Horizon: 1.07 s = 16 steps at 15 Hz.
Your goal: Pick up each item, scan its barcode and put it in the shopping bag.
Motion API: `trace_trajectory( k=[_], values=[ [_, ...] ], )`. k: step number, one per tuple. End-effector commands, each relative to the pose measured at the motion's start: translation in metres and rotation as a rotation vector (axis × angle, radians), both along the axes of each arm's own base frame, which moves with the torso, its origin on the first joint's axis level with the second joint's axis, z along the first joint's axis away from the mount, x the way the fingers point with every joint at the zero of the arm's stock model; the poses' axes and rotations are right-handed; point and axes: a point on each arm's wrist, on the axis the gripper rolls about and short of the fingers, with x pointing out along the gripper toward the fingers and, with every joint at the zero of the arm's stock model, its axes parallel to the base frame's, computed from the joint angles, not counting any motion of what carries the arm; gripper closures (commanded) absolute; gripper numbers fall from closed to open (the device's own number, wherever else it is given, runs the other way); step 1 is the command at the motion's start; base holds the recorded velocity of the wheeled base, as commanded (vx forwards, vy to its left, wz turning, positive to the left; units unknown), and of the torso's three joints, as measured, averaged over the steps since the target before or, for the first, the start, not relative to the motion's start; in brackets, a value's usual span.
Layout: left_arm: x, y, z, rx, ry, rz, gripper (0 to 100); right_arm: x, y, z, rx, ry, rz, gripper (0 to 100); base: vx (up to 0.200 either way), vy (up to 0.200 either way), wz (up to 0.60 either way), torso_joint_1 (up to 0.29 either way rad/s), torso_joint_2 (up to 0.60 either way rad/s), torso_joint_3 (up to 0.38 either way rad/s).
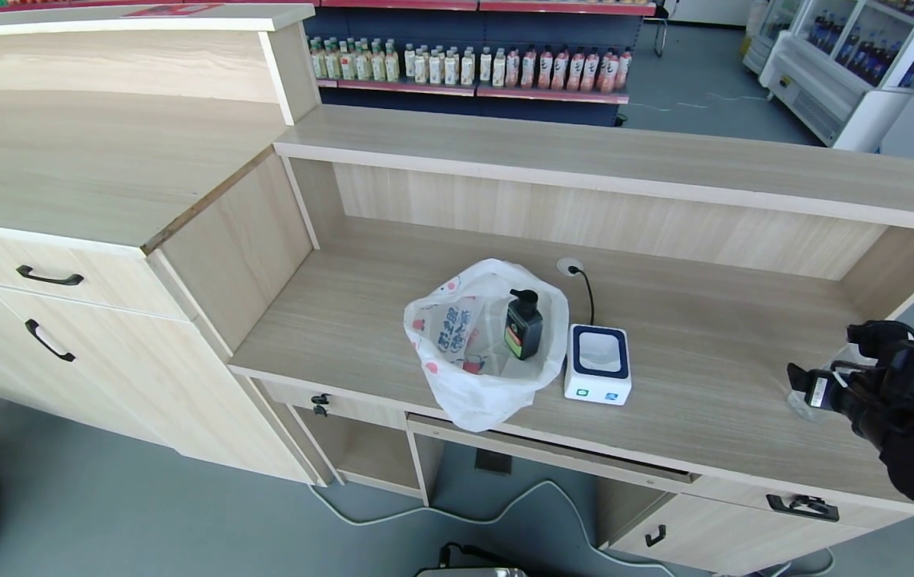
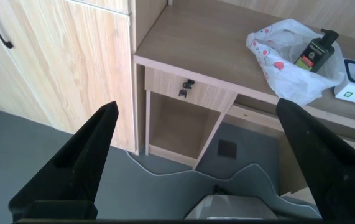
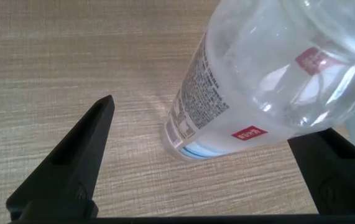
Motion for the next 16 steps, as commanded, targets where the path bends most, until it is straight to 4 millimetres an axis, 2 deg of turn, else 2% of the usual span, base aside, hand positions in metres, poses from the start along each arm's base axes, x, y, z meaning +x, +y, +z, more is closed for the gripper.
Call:
trace_trajectory(
  k=[1, 6, 16],
  values=[
    [0.0, 0.0, 0.0, -0.001, -0.001, 0.001, 0, 0.004, 0.0, -0.004, 0.0, 0.0, 0.003, 0, 0.0, 0.0, 0.0, 0.0, 0.0, 0.0],
    [0.0, 0.0, 0.0, -0.001, -0.001, 0.001, 0, 0.016, -0.005, -0.002, -0.011, -0.031, 0.003, 0, 0.0, 0.0, 0.0, 0.0, 0.0, 0.0],
    [0.0, 0.0, 0.0, -0.001, -0.001, 0.001, 0, 0.024, -0.009, -0.003, 0.003, -0.059, -0.006, 0, 0.0, 0.0, 0.0, 0.0, 0.0, 0.0]
  ],
)
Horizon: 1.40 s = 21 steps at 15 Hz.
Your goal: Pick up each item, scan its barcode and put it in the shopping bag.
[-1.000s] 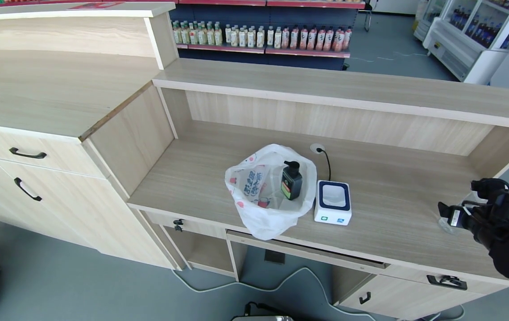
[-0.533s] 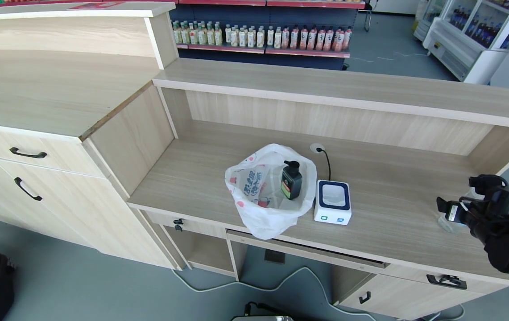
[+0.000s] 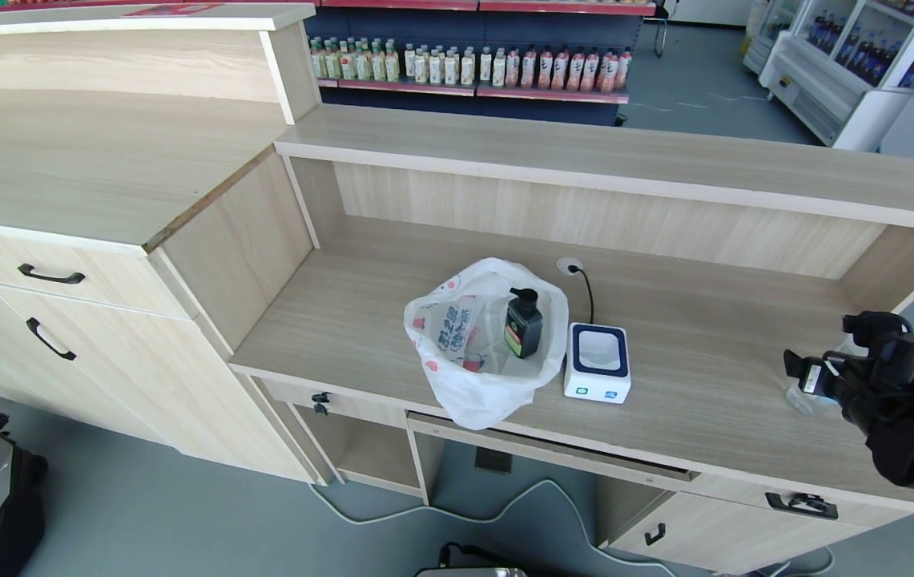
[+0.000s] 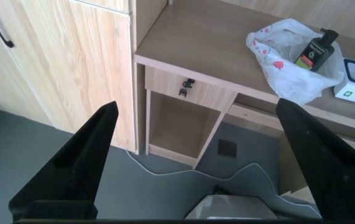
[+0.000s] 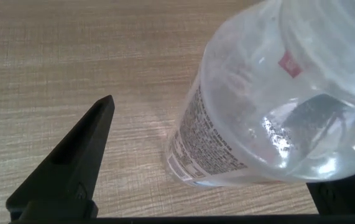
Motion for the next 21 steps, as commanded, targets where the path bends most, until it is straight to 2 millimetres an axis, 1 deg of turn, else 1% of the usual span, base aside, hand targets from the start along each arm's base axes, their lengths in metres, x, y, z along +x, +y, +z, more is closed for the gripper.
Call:
trace_trajectory(
  k=[1, 2, 7, 10, 14, 15, 16, 17, 18, 19, 21],
  values=[
    [0.0, 0.0, 0.0, -0.001, 0.0, 0.0, 0, 0.001, -0.001, -0.004, 0.005, 0.005, -0.001, 0, 0.0, 0.0, 0.0, 0.0, 0.0, 0.0],
    [0.0, 0.0, 0.0, -0.001, -0.002, 0.0, 0, 0.002, -0.002, -0.007, 0.01, 0.009, -0.003, 100, 0.0, 0.0, 0.0, 0.0, 0.0, 0.0],
    [0.0, 0.0, 0.0, -0.001, -0.002, 0.0, 0, 0.003, -0.012, -0.011, 0.004, -0.003, -0.026, 100, 0.0, 0.0, 0.0, 0.0, 0.0, 0.0],
    [0.0, 0.0, 0.0, -0.001, -0.002, 0.0, 0, 0.01, -0.018, -0.003, -0.011, -0.044, -0.032, 100, 0.0, 0.0, 0.0, 0.0, 0.0, 0.0],
    [0.0, 0.0, 0.0, -0.001, 0.0, 0.0, 0, 0.01, -0.021, -0.003, -0.013, -0.048, -0.038, 100, 0.0, 0.0, 0.0, 0.0, 0.0, 0.0],
    [0.0, 0.0, 0.0, -0.001, -0.002, 0.0, 0, 0.01, -0.021, 0.002, -0.015, -0.059, -0.039, 100, 0.0, 0.0, 0.0, 0.0, 0.0, 0.0],
    [0.0, 0.0, 0.0, -0.001, -0.002, 0.0, 0, 0.008, -0.019, 0.015, -0.022, -0.079, -0.031, 100, 0.0, 0.0, 0.0, 0.0, 0.0, 0.0],
    [0.0, 0.0, 0.0, -0.001, -0.002, 0.0, 0, 0.005, -0.014, 0.036, -0.015, -0.105, 0.012, 100, 0.0, 0.0, 0.0, 0.0, 0.0, 0.0],
    [0.0, 0.0, 0.0, -0.001, 0.0, 0.0, 0, -0.007, -0.005, 0.072, 0.029, -0.11, 0.105, 100, 0.0, 0.0, 0.0, 0.0, 0.0, 0.0],
    [0.0, 0.0, 0.0, 0.001, -0.002, 0.002, 0, -0.022, 0.007, 0.104, 0.096, -0.095, 0.193, 100, 0.0, 0.0, 0.0, 0.0, 0.0, 0.0],
    [0.0, 0.0, 0.0, 0.001, 0.0, 0.0, 0, -0.058, 0.037, 0.16, 0.224, -0.082, 0.374, 100, 0.0, 0.0, 0.0, 0.0, 0.0, 0.0]
  ],
)
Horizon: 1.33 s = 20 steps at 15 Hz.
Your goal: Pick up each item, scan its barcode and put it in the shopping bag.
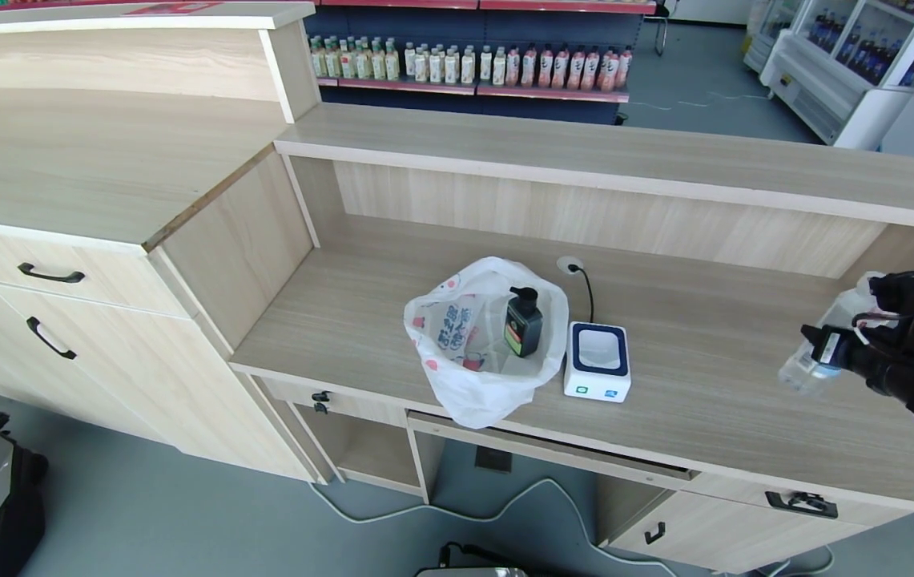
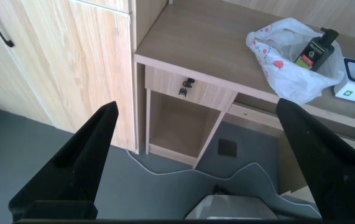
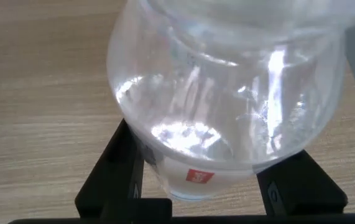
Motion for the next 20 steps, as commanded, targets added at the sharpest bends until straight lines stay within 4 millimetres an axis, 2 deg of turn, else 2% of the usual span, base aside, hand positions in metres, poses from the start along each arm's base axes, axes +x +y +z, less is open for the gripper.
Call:
trace_trajectory(
  k=[1, 2, 4, 5, 6, 7, 10, 14, 20],
  values=[
    [0.0, 0.0, 0.0, -0.001, 0.0, 0.0, 0, -0.063, 0.049, 0.111, 0.134, -0.106, 0.29, 100, 0.0, 0.0, 0.0, 0.0, 0.0, 0.0],
    [0.0, 0.0, 0.0, -0.001, -0.002, 0.0, 0, -0.077, 0.063, 0.125, 0.171, -0.123, 0.398, 100, 0.0, 0.0, 0.0, 0.0, 0.0, 0.0],
    [0.0, 0.0, 0.0, -0.001, 0.0, 0.0, 0, -0.107, 0.114, 0.143, 0.309, -0.151, 0.594, 100, 0.0, 0.0, 0.0, 0.0, 0.0, 0.0],
    [0.0, 0.0, 0.0, 0.001, -0.002, 0.0, 0, -0.114, 0.126, 0.145, 0.335, -0.152, 0.64, 100, 0.0, 0.0, 0.0, 0.0, 0.0, 0.0],
    [0.0, 0.0, 0.0, -0.001, -0.002, 0.0, 0, -0.136, 0.157, 0.148, 0.372, -0.148, 0.774, 100, 0.0, 0.0, 0.0, 0.0, 0.0, 0.0],
    [0.0, 0.0, 0.0, -0.001, -0.002, 0.0, 0, -0.15, 0.174, 0.146, 0.386, -0.134, 0.86, 100, 0.0, 0.0, 0.0, 0.0, 0.0, 0.0],
    [0.0, 0.0, 0.0, -0.001, 0.0, 0.0, 0, -0.18, 0.208, 0.145, 0.4, -0.112, 1.066, 100, 0.0, 0.0, 0.0, 0.0, 0.0, 0.0],
    [0.0, 0.0, 0.0, -0.001, 0.0, 0.0, 0, -0.188, 0.226, 0.164, 0.398, -0.163, 1.181, 100, 0.0, 0.0, 0.0, 0.0, 0.0, 0.0],
    [0.0, 0.0, 0.0, -0.001, -0.002, 0.0, 0, -0.194, 0.236, 0.189, 0.373, -0.254, 1.268, 100, 0.0, 0.0, 0.0, 0.0, 0.0, 0.0]
  ],
)
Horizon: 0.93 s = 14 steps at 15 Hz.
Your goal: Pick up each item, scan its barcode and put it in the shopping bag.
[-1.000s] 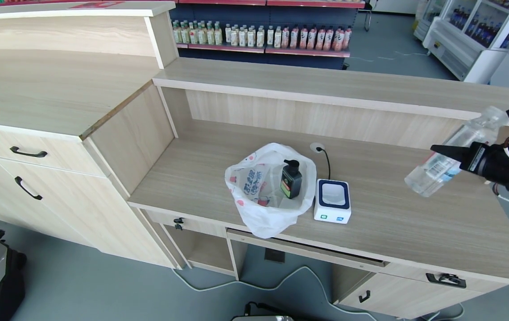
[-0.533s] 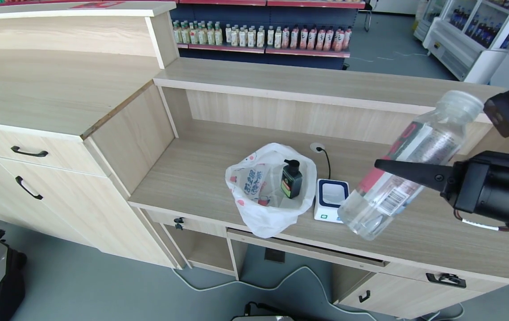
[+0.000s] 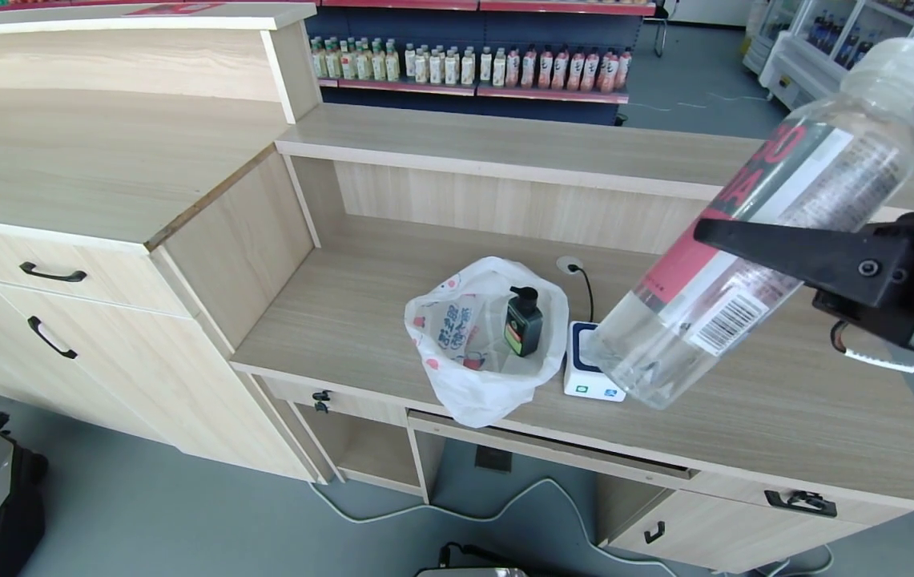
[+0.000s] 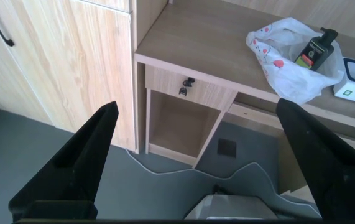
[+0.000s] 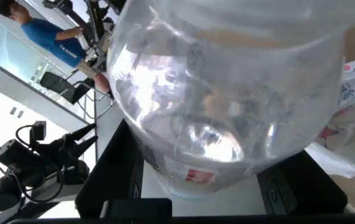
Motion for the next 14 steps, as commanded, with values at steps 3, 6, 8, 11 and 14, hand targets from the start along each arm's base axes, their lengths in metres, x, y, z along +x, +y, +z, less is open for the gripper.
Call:
trace_trajectory(
  k=[3, 6, 8, 11, 14],
  values=[
    [0.0, 0.0, 0.0, -0.001, 0.0, 0.001, 0, -0.003, 0.004, 0.005, 0.003, -0.015, 0.042, 100, 0.0, 0.0, 0.0, 0.0, 0.0, 0.0],
    [0.0, 0.0, 0.0, -0.001, -0.002, 0.001, 0, -0.01, 0.007, 0.012, 0.016, -0.028, 0.089, 100, 0.0, 0.0, 0.0, 0.0, 0.0, 0.0],
    [0.0, 0.0, 0.0, -0.001, 0.0, 0.001, 0, -0.02, 0.001, 0.02, 0.042, 0.025, 0.123, 100, 0.0, 0.0, 0.0, 0.0, 0.0, 0.0],
    [0.0, 0.0, 0.0, -0.001, -0.002, 0.001, 0, -0.027, -0.003, 0.029, 0.061, 0.039, 0.132, 100, 0.0, 0.0, 0.0, 0.0, 0.0, 0.0],
    [0.0, 0.0, 0.0, -0.001, 0.0, 0.001, 0, -0.033, -0.004, 0.017, -0.014, -0.026, 0.211, 100, 0.0, 0.0, 0.0, 0.0, 0.0, 0.0]
  ],
)
